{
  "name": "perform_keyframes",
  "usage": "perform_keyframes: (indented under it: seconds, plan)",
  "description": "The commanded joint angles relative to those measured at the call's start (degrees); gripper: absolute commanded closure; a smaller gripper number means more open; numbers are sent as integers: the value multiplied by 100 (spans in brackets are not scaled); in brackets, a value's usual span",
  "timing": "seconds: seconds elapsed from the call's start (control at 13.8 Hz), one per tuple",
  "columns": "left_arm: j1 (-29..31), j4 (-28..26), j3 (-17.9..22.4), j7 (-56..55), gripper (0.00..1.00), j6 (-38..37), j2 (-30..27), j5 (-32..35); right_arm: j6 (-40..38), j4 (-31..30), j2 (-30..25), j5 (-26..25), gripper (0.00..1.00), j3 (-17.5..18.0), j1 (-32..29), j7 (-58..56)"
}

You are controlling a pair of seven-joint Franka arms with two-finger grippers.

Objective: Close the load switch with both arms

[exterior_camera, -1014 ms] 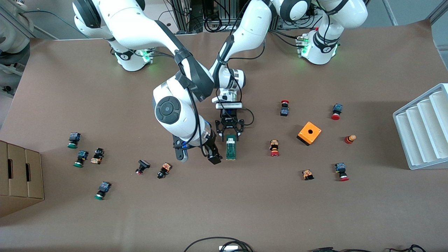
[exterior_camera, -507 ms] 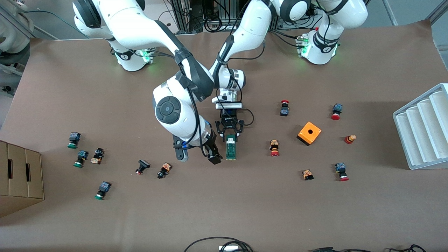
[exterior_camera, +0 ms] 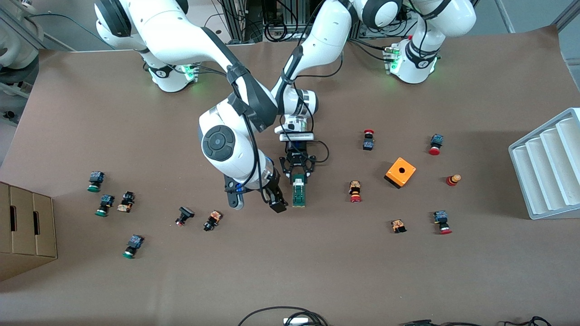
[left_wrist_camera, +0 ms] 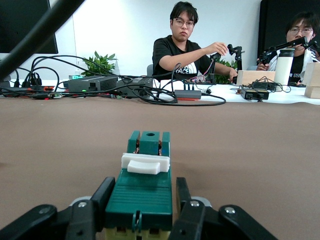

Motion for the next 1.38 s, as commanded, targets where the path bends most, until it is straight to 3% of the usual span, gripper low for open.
perform_keyframes:
  seconds: [0.0, 0.36, 0.72, 1.16, 1.3]
  plan:
    - [-24, 61, 2, -1498, 47, -33, 170, 318, 30, 204, 145, -161, 0, 7, 54, 160]
    - [-24, 70, 2, -1480, 50, -33, 162, 318, 127, 195, 286, -398, 1, 25, 151, 344]
    - [-24, 79, 2, -1480, 50, -33, 162, 318, 285, 125, 374, -512, 11, 42, 266, 362]
    - [-24, 105, 2, -1480, 49, -33, 162, 318, 838, -471, 269, -1109, 17, 586, 257, 696]
    - [-24, 114, 2, -1471, 49, -33, 162, 318, 1084, -753, 207, -1128, 26, 640, 266, 705]
